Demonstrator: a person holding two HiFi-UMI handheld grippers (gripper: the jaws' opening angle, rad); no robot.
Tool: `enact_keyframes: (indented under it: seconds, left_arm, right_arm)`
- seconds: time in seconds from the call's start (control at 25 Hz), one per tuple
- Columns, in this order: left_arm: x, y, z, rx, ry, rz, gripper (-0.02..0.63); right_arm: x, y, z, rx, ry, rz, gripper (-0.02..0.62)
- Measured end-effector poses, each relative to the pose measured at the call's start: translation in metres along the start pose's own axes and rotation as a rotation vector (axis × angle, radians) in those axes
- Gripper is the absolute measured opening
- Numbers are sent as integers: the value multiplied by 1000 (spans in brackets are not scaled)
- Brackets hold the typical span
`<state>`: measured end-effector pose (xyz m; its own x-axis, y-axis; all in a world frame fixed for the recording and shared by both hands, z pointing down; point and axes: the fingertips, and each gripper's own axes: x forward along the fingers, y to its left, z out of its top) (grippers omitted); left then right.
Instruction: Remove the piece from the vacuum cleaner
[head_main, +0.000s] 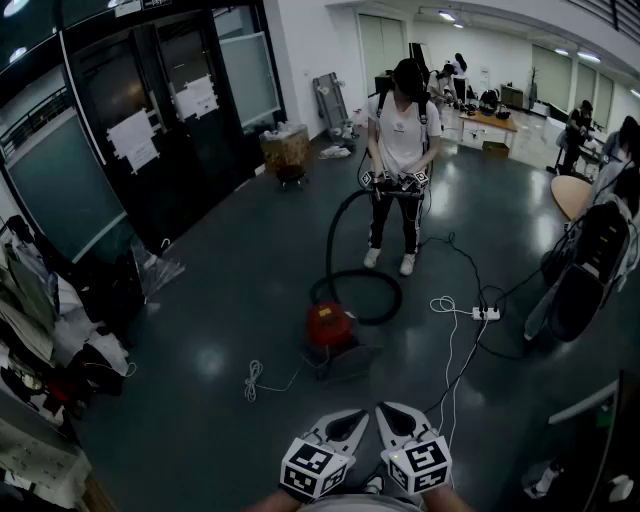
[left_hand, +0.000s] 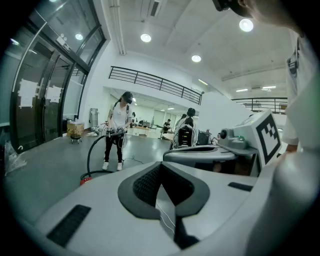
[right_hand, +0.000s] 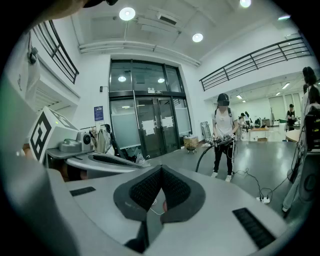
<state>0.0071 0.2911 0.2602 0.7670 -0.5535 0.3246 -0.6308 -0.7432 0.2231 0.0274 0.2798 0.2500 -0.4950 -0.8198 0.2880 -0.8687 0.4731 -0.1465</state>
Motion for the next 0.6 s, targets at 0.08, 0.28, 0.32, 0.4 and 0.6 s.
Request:
enact_keyframes:
  seconds: [0.08, 0.28, 0.32, 0.4, 0.6]
  left_arm:
    - [4, -4, -2, 3, -4, 1, 6]
    - [6, -8, -1, 7, -6, 2, 6]
    - [6, -9, -1, 7, -7, 2, 6]
    - [5, -11, -3, 7, -8, 4, 6]
    - [5, -24, -12, 7, -10, 8, 6]
  right_arm:
    - [-3, -4, -3, 0, -3, 2, 15]
    - [-6, -6, -3, -2, -6, 5, 15]
    - [-6, -6, -3, -3, -7, 7, 15]
    - [-8, -5, -4, -4, -8, 10, 15]
    - [-20, -4, -12, 2, -14, 24, 15]
